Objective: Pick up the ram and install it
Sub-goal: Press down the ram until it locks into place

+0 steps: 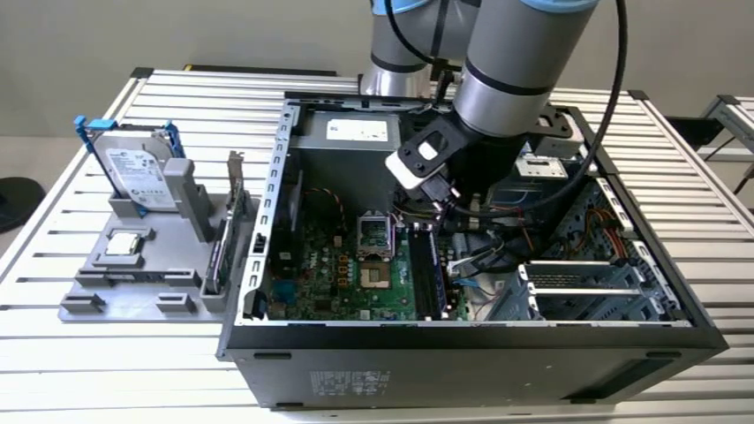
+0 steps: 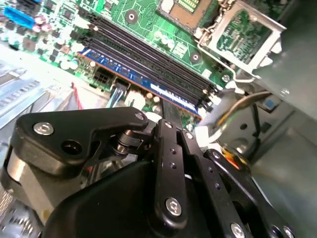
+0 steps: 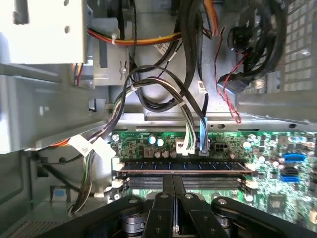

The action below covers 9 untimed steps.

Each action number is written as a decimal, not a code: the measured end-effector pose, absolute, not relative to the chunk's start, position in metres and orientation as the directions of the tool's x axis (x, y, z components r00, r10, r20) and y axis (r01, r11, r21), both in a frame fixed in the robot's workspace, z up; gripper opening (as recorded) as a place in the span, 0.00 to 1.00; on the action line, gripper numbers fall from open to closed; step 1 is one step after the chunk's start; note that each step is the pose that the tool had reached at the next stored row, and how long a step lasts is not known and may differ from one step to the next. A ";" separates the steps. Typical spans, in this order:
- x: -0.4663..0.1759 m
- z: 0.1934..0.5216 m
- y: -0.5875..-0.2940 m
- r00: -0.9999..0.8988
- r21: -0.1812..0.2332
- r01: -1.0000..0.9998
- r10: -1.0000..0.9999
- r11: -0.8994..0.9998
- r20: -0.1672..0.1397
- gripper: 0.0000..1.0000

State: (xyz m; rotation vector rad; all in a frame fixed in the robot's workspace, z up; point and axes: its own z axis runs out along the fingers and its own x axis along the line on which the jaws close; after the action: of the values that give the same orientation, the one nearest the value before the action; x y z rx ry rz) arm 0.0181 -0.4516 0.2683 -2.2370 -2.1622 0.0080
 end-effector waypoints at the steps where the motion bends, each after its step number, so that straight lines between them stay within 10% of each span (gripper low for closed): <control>1: 0.018 0.273 -0.452 0.034 -0.026 0.999 0.999 -0.034 0.018 0.00; 9: 0.018 0.296 -0.452 0.034 -0.031 0.999 0.999 -0.034 0.017 0.00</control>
State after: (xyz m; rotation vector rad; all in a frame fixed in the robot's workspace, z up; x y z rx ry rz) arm 0.0182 -0.4516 0.2959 -2.2345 -2.1596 0.0136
